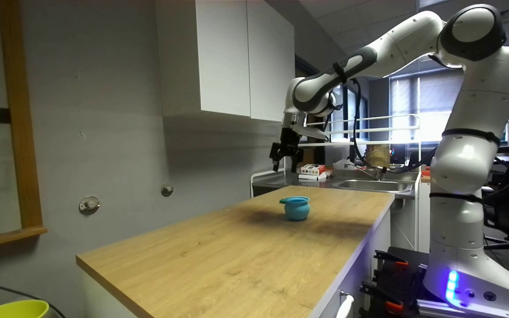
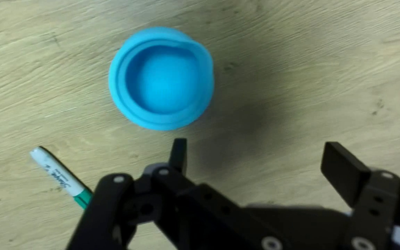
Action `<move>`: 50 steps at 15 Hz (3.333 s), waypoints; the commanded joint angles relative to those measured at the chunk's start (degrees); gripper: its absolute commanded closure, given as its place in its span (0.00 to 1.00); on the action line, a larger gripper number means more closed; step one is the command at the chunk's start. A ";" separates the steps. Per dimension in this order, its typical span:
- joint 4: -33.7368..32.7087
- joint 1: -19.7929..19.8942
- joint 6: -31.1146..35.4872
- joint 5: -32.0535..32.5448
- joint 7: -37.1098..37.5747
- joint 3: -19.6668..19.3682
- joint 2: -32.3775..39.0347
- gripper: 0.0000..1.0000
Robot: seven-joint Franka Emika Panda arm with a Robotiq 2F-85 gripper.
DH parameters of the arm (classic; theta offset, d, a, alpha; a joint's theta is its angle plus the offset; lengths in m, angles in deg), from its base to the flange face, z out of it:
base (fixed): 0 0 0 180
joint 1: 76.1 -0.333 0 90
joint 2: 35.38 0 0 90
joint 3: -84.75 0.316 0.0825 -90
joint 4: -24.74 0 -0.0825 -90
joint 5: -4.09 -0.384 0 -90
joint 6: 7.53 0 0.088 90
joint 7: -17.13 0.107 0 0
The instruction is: Pick up the marker and place it in the cup
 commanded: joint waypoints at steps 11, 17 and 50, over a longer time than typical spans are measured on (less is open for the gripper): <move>-5.30 9.60 11.82 16.59 -7.46 -10.41 17.43 0.00; -12.91 7.51 12.21 16.36 -11.61 -9.97 25.73 0.00; -16.17 8.67 7.73 10.61 -26.44 -8.47 30.01 0.95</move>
